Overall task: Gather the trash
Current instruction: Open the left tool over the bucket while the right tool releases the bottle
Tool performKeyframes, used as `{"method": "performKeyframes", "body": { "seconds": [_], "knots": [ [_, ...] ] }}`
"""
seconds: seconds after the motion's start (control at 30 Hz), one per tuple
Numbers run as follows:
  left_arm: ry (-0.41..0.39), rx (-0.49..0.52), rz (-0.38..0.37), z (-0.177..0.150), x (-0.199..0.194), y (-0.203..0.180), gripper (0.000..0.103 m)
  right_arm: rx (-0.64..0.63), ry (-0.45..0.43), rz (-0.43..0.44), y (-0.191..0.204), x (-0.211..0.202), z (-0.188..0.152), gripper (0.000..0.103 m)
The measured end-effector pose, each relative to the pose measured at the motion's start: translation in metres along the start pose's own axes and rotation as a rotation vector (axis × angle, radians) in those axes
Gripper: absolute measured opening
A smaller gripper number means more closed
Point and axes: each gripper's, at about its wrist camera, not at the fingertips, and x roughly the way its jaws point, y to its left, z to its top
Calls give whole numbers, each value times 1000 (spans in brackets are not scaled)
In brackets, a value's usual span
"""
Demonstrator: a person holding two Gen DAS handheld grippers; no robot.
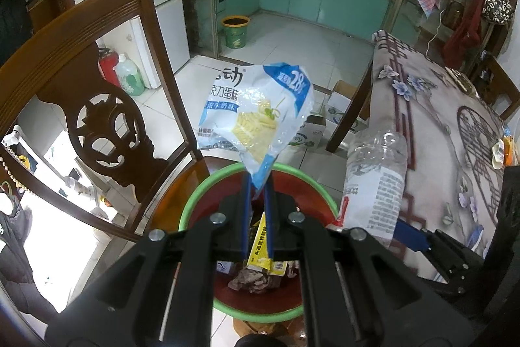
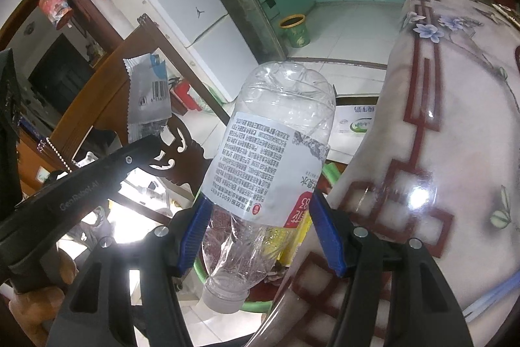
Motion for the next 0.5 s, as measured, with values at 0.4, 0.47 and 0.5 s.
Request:
{"method": "performKeyframes", "body": {
  "seconds": [0.4,0.47,0.5],
  "knots": [
    [-17,-12,18,3,-6,-2,31,-9,8,2,0,-1,1,65],
    [-26,-15,20,4,-9,-4,41,4,2,4,-4,-6,-1,71],
    [-28,-12,22,4,-10,-6,41,13,-9,8,-7,-10,-1,73]
  ]
}}
